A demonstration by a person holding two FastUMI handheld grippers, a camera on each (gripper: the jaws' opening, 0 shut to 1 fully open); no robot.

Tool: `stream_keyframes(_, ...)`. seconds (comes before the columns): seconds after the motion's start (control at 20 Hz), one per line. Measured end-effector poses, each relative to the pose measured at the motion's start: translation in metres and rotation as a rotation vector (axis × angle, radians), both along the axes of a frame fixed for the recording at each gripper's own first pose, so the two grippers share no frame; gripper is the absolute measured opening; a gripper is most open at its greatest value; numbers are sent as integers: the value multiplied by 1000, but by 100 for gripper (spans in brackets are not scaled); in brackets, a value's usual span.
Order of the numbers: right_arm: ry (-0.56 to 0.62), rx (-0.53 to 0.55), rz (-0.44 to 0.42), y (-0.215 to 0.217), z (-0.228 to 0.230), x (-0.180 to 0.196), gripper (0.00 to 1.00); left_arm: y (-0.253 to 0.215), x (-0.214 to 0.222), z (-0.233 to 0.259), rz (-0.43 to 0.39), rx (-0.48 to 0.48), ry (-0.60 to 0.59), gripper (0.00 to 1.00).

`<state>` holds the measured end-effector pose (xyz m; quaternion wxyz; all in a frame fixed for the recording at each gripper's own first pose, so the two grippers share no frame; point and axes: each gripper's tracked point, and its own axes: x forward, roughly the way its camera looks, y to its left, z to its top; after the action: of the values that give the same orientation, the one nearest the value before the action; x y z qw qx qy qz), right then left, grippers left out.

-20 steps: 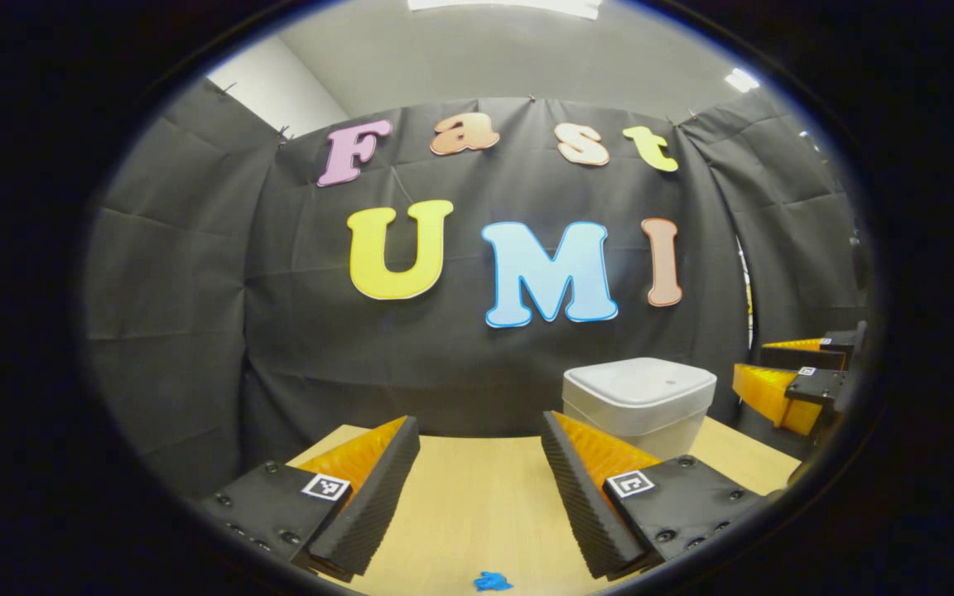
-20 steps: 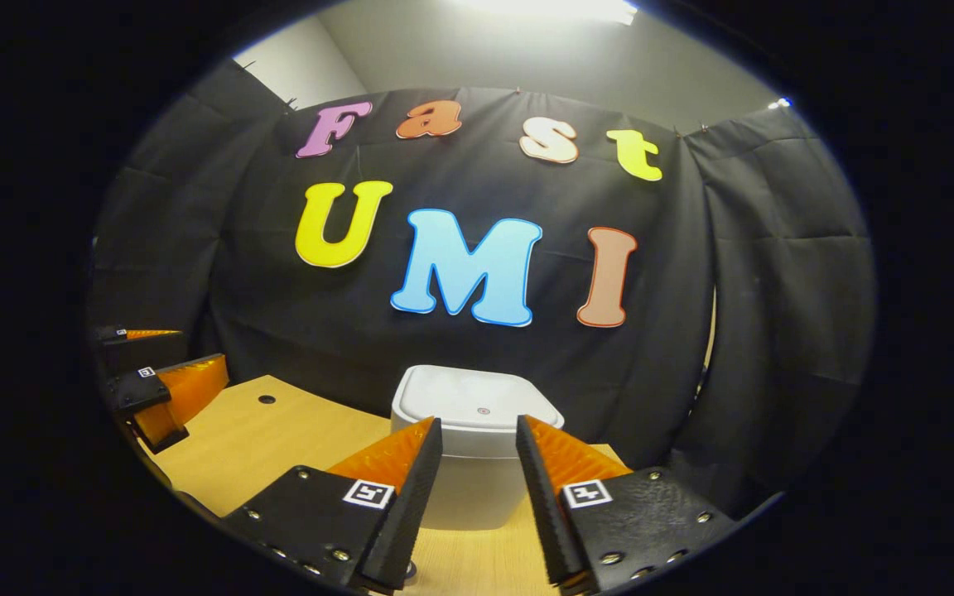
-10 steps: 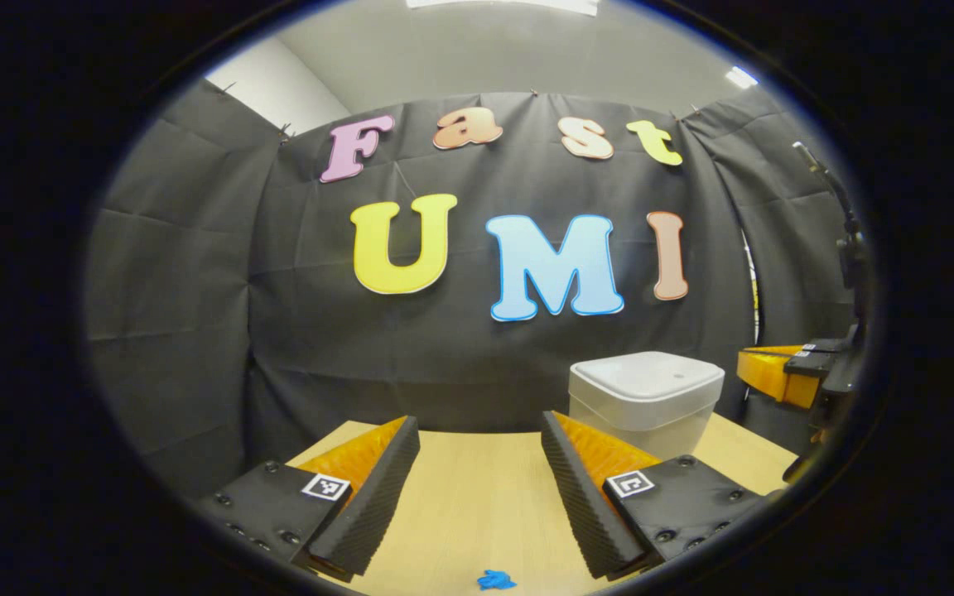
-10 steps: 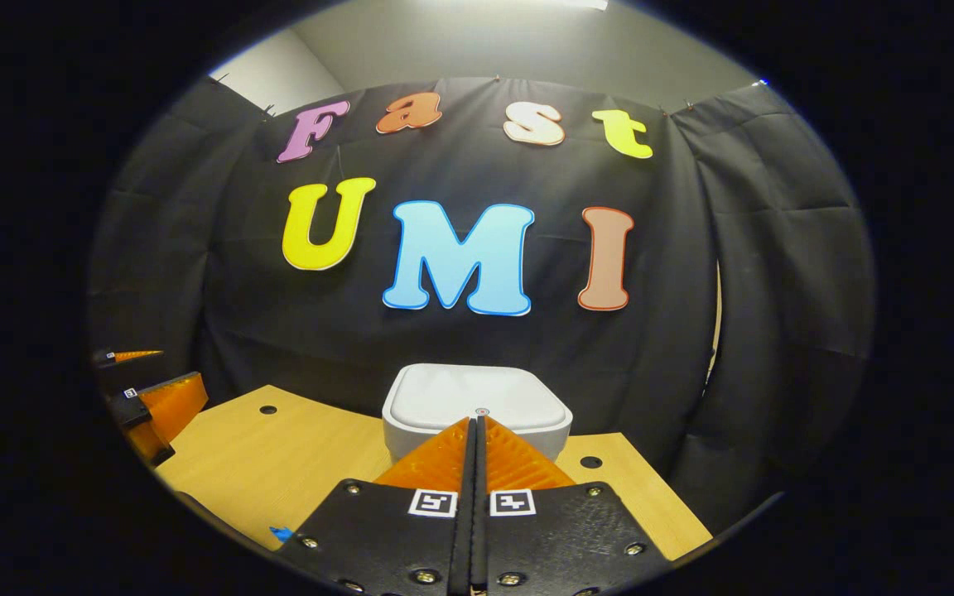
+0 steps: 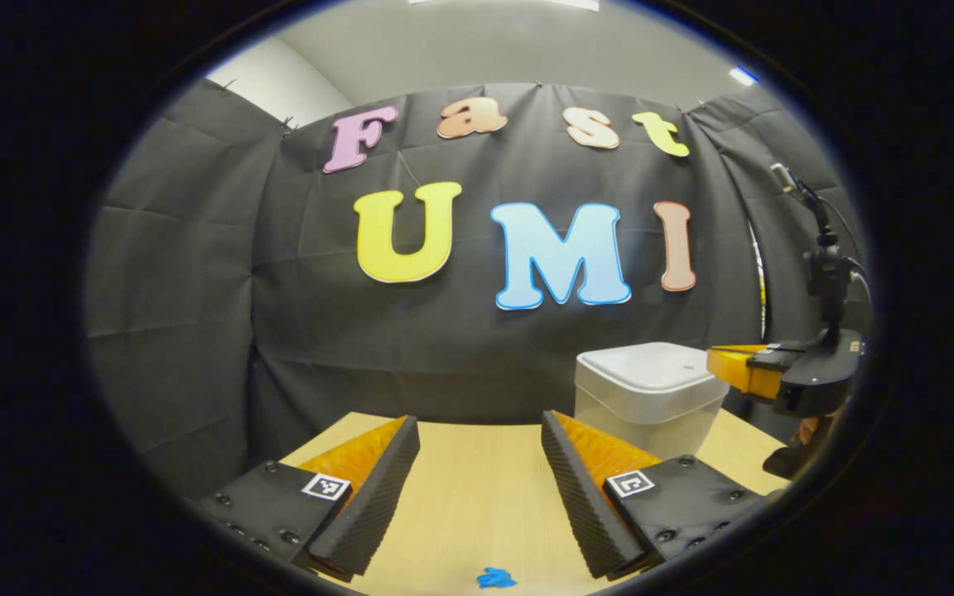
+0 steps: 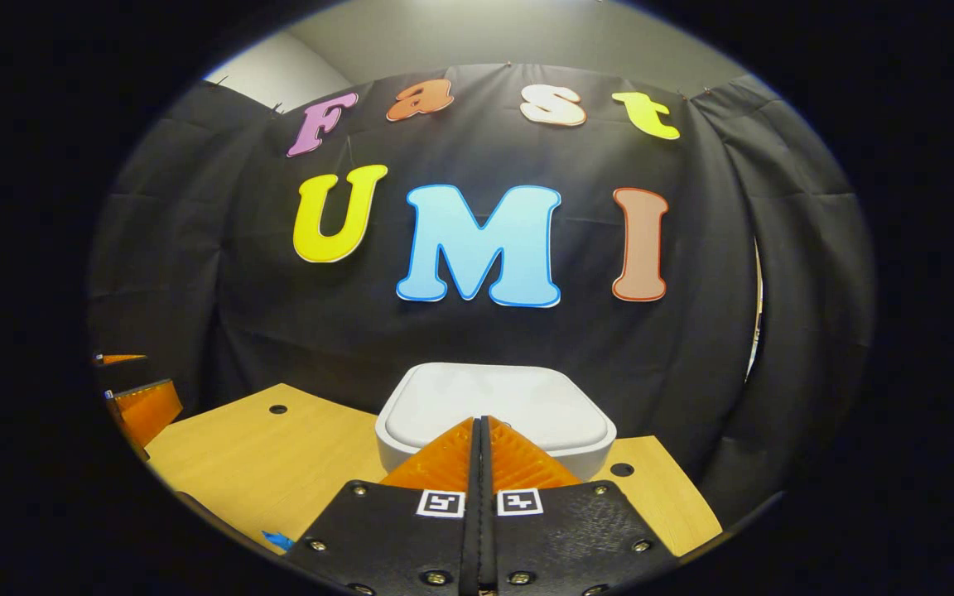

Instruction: Press the lid of the desktop garbage bin to open it, pick up the crumpled paper on the desktop and throw it into the bin, then pick up the pop can on the desktop and drop it into the bin, and finally close the garbage bin lid.

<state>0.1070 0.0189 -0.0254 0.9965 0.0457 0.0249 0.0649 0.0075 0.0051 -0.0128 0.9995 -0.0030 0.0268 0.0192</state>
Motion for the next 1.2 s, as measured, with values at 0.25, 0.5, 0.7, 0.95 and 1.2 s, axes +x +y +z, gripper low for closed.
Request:
stream_keyframes(0.25,29,15,-11,-1,-7,20,0,9,-5,-2,11,10,-1,98)
stream_keyframes(0.5,64,43,5,-1,-13,26,0,19,-5,-5,18,0,7,98)
stream_keyframes(0.7,92,84,38,0,-20,26,1,21,-5,-5,12,-8,1,98)
stream_keyframes(0.95,95,115,13,-2,-16,27,0,22,-7,-4,8,-16,-6,98)
stream_keyframes(1.2,55,76,-19,-4,4,26,0,27,-11,-1,14,-12,-17,98)
